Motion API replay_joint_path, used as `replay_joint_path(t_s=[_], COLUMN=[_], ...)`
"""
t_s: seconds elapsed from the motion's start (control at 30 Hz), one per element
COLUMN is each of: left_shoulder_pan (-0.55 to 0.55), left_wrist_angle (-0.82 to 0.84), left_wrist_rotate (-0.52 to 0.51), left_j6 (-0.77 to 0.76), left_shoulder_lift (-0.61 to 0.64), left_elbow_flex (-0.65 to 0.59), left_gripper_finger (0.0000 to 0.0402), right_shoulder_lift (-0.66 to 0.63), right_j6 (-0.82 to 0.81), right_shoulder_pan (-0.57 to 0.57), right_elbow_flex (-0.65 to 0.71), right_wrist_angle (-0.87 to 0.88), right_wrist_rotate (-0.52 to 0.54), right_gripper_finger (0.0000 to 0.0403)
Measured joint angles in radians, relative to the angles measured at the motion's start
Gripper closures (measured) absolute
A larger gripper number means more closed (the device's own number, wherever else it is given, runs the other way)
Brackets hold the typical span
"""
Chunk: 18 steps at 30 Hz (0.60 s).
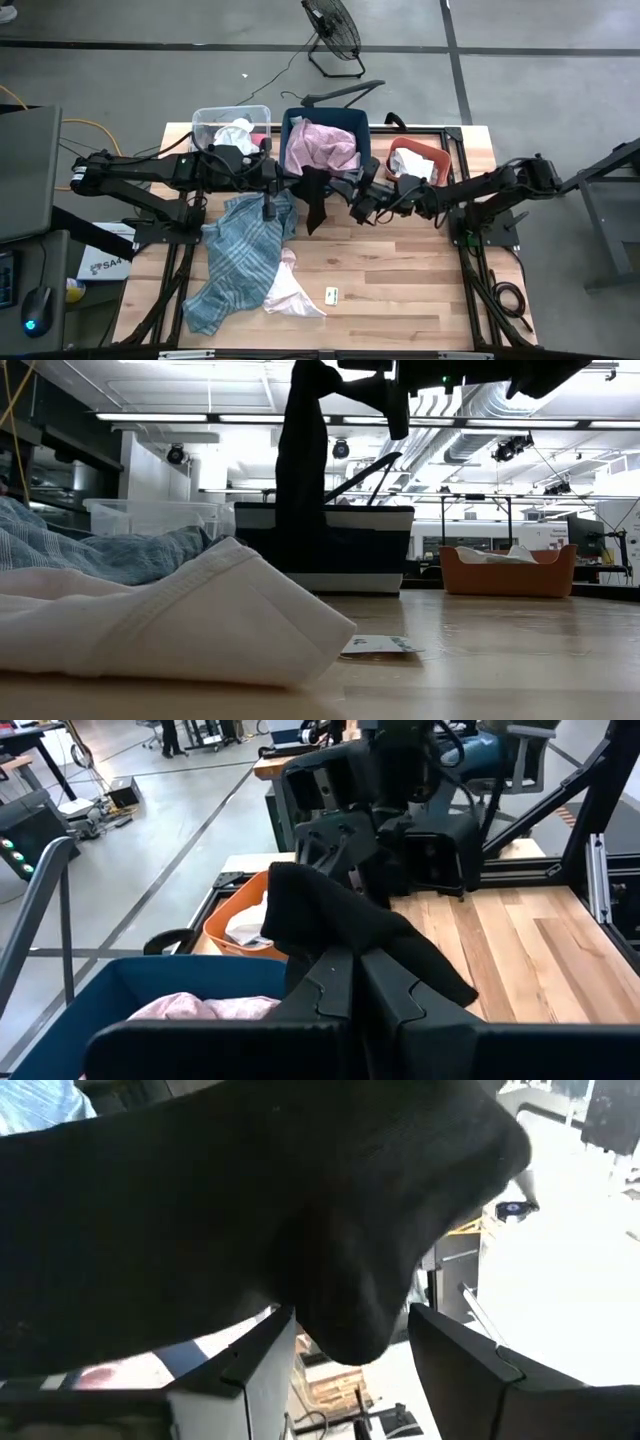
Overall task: Pick & Place Cloths
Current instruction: Put the black sock into the orange bin
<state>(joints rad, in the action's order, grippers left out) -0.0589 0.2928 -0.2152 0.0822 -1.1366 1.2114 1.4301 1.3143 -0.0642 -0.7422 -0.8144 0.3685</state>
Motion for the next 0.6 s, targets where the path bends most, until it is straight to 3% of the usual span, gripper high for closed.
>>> replay_joint_path(t_s=[0.6], left_shoulder_pan=[0.0], left_wrist_angle=[0.0], left_wrist_rotate=[0.004], left_j6=[-0.008], left_shoulder_lift=[0.0], left_elbow_flex=[0.0], left_gripper_finger=[0.0401], right_shoulder_lift=[0.035], right_j6=[0.125], right_shoulder_pan=[0.046], right_elbow_flex=[-0.022], right_wrist_angle=[-0.047], right_wrist_rotate=[-0.068], right_gripper_finger=[0.0215])
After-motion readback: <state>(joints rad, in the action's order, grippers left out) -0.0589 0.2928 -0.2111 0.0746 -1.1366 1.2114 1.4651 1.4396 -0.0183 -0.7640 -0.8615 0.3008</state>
